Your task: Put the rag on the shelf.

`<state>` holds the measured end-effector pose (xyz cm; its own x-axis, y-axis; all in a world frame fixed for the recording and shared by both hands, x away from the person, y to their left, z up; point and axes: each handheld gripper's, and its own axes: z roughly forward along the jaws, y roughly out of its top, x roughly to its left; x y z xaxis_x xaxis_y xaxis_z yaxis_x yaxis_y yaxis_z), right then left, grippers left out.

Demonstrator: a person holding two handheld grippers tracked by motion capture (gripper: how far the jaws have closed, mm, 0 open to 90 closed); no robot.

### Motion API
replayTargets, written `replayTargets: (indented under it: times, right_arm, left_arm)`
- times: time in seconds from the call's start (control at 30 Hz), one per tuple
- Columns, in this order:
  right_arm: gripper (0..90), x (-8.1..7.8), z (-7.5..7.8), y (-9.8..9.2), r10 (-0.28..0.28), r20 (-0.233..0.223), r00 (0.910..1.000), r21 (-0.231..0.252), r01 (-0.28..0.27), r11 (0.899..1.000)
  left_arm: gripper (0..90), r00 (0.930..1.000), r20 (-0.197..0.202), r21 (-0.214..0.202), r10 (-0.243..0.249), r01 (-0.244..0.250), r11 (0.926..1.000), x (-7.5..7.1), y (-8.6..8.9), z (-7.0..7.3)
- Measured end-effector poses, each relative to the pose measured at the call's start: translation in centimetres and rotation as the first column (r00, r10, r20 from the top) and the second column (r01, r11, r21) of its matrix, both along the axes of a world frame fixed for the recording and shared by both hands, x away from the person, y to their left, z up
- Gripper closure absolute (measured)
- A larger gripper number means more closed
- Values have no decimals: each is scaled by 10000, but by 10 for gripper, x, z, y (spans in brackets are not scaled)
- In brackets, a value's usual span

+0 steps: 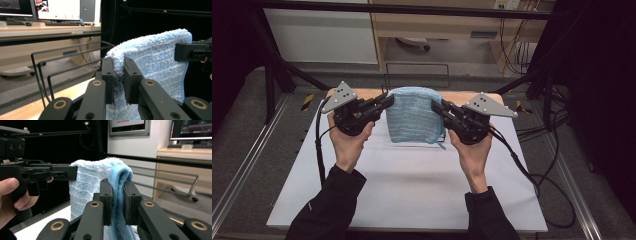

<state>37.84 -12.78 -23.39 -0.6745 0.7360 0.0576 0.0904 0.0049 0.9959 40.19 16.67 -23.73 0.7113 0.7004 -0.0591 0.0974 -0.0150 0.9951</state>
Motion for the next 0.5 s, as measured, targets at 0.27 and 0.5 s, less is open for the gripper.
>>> replayTargets:
  times: [0.27, 0.5]
  right_arm:
    - [802, 2, 17, 3, -225, 438, 9988, 79, 222, 9997]
    - [801, 6, 29, 4, -395, 684, 9969, 261, 378, 9989]
  left_arm:
    - [803, 9996, 268, -168, 116, -112, 9998, 4, -1, 16]
    - [804, 9988, 464, -406, 147, -128, 9991, 9, -2, 30]
